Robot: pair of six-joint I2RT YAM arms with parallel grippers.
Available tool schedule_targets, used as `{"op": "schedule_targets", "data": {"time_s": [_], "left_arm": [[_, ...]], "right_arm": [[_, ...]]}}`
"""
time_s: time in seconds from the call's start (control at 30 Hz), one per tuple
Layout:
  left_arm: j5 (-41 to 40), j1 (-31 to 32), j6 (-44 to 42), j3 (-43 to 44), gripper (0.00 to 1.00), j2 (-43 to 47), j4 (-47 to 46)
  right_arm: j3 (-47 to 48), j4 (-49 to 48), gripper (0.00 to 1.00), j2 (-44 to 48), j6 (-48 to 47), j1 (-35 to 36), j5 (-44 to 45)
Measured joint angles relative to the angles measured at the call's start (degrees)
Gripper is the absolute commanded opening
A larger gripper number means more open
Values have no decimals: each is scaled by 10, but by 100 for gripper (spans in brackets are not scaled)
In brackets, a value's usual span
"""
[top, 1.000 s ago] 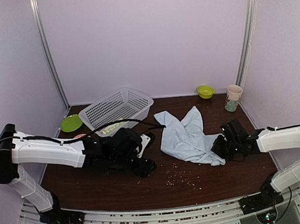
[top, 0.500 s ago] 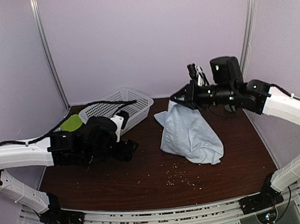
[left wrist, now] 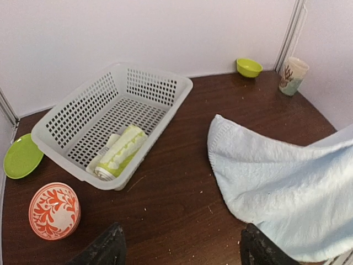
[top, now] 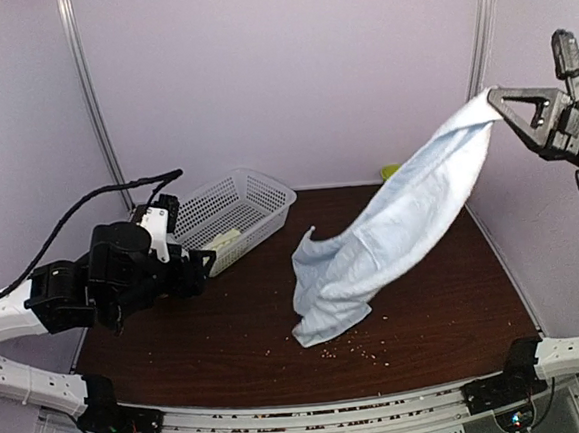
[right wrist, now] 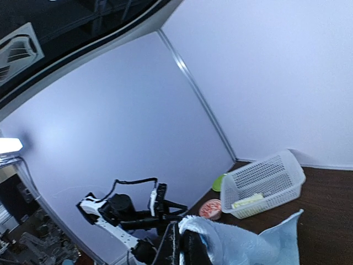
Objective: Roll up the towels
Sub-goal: Pick up the towel from the center of the board.
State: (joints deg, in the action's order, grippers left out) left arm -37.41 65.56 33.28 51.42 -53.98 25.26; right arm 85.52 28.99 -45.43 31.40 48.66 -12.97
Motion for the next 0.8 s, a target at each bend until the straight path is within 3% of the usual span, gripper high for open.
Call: {"op": "schedule_targets", "data": {"time_s": [0.17, 0.37, 0.53, 0.8], "left_arm": [[43, 0, -9, -7, 73, -76, -14], [106, 0, -42, 46, 76, -235, -41], [163, -20, -64, 176, 75, -393, -39], [220, -108, -57, 397, 70, -593, -2]], "right_arm": [[-112, 106, 0, 55, -18, -15, 92], [-140, 176, 0, 76, -49, -16, 83], [-155, 184, 0, 90, -68, -16, 56], [-231, 175, 0, 120, -73, -16, 47]]}}
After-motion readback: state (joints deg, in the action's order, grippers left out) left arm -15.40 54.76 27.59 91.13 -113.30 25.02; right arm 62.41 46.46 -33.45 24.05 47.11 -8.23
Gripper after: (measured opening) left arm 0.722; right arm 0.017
